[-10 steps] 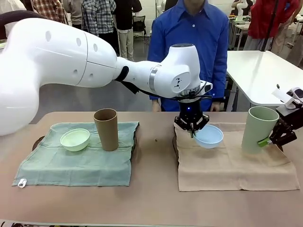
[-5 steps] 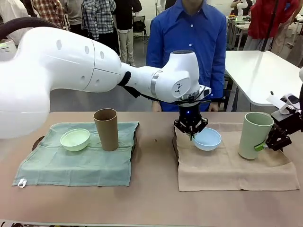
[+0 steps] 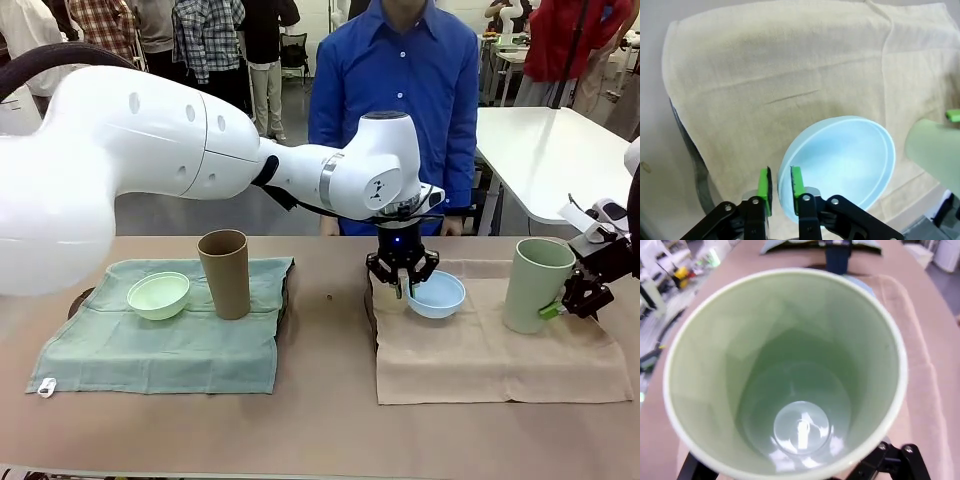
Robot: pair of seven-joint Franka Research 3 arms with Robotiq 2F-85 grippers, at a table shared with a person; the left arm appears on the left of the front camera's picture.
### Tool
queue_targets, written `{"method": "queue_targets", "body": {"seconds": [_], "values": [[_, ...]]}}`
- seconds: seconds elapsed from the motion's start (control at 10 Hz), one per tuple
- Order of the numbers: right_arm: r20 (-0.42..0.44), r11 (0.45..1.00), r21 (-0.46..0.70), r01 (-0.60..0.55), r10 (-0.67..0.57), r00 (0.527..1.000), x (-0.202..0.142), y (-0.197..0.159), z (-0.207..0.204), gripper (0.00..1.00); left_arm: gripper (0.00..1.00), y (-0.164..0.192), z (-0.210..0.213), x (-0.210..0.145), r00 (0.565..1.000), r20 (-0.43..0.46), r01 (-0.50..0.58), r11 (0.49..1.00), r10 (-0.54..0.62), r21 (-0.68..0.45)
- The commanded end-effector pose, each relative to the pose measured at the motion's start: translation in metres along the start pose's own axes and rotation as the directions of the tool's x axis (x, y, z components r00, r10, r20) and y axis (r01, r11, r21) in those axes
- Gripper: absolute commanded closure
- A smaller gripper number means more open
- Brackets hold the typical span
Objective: Set up a tray with a mat and arrange the tableware.
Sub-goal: Place the Picnic Bowl and Reusable plastic cup back onto the Handle tray in front of the human's position.
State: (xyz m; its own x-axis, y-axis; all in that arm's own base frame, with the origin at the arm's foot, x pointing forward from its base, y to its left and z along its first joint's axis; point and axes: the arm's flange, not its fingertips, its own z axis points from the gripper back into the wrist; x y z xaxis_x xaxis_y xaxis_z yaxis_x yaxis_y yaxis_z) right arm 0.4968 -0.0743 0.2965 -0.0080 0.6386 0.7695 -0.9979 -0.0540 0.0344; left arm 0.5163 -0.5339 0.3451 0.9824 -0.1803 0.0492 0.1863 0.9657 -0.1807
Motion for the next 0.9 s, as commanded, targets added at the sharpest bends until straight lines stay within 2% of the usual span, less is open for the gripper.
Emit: {"method": "queue_targets", "body": {"seconds": [0.0, 0.1, 0.3, 0.4, 0.6, 0.7, 0.8], "values": [[-0.112, 0.995, -0.090, 0.052, -0.062, 0.992, 0.007, 0.010, 0.007, 0.00, 0.32, 0.005, 0.009, -0.006, 1.000, -0.006, -0.010, 1.000, 0.010, -0.001], [-0.166, 0.989, -0.114, 0.098, -0.116, 0.979, 0.008, 0.013, 0.017, 0.00, 0.00, 0.009, 0.014, -0.010, 1.000, -0.016, -0.018, 1.000, 0.018, 0.006], [-0.211, 0.963, -0.118, 0.243, -0.264, 0.941, 0.010, 0.018, 0.034, 0.00, 0.00, 0.019, 0.025, -0.018, 0.997, -0.055, -0.047, 0.998, 0.049, 0.031], [-0.238, 0.935, -0.121, 0.332, -0.352, 0.905, 0.014, 0.021, 0.044, 0.00, 0.35, 0.026, 0.033, -0.022, 0.995, -0.073, -0.061, 0.997, 0.064, 0.045], [-0.279, 0.867, -0.120, 0.484, -0.497, 0.822, 0.028, 0.031, 0.069, 0.00, 0.15, 0.040, 0.053, -0.032, 0.994, -0.066, -0.081, 0.994, 0.085, 0.069], [-0.282, 0.797, -0.185, 0.574, -0.603, 0.746, 0.038, 0.034, 0.078, 0.00, 0.14, 0.045, 0.065, -0.037, 0.995, -0.052, -0.078, 0.994, 0.082, 0.076], [-0.261, 0.685, -0.306, 0.661, -0.728, 0.634, 0.053, 0.035, 0.084, 0.00, 0.14, 0.051, 0.080, -0.039, 0.996, -0.039, -0.074, 0.993, 0.078, 0.087]]}}
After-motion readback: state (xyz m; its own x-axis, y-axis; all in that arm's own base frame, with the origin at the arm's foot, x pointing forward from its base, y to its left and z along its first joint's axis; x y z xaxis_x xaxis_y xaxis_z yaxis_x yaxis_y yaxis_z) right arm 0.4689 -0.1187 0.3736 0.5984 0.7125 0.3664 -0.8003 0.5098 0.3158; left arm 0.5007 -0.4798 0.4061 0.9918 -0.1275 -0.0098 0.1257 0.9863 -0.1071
